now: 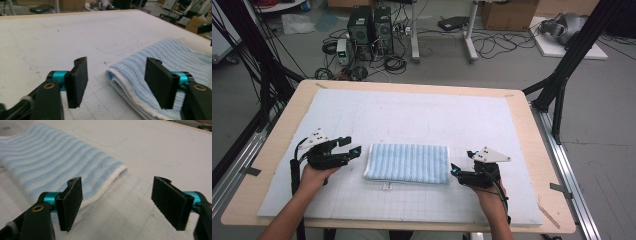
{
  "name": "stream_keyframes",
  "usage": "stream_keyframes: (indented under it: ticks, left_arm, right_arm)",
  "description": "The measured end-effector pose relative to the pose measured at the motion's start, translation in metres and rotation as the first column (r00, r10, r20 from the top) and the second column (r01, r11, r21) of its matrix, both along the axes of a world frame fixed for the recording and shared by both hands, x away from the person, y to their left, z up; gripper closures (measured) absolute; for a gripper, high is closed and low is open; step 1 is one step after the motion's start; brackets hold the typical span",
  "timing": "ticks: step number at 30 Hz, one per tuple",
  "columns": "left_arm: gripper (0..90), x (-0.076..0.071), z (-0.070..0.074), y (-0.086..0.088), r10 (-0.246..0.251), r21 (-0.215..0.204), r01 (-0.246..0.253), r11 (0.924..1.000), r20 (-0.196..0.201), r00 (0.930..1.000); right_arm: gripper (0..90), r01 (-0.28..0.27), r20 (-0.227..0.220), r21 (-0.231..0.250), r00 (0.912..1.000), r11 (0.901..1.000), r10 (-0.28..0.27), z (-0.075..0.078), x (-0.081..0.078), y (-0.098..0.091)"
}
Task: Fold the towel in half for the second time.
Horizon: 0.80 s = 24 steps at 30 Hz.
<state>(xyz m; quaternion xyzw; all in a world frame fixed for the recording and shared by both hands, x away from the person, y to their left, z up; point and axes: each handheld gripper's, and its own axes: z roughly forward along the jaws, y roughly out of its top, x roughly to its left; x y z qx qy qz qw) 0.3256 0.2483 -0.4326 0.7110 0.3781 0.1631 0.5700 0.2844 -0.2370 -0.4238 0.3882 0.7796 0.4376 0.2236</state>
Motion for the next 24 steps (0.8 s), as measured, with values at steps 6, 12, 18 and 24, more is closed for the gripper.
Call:
stream_keyframes:
  ticks: [6,12,18,24]
  left_arm:
    - [22.8,0.000,0.001,0.012,0.035,-0.010,-0.034,0.9994,0.031,0.9989]
    - [22.8,-0.001,0.001,0.017,0.031,0.009,-0.031,0.9995,0.046,0.9985]
    - [22.9,-0.005,0.000,0.018,0.027,0.030,-0.029,0.9991,0.050,0.9984]
    - [23.4,-0.008,0.000,0.024,0.041,0.025,-0.042,0.9988,0.053,0.9978]
  right_arm:
    - [12.1,0.065,0.007,0.011,0.9979,0.9978,-0.065,0.000,0.002,-0.012]
    - [10.7,0.083,0.008,0.027,0.9965,0.9962,-0.084,0.002,0.004,-0.022]
    - [10.6,0.111,0.017,0.037,0.9935,0.9931,-0.112,0.004,0.002,-0.030]
    - [10.6,0.152,0.021,0.049,0.9880,0.9872,-0.153,0.006,0.000,-0.036]
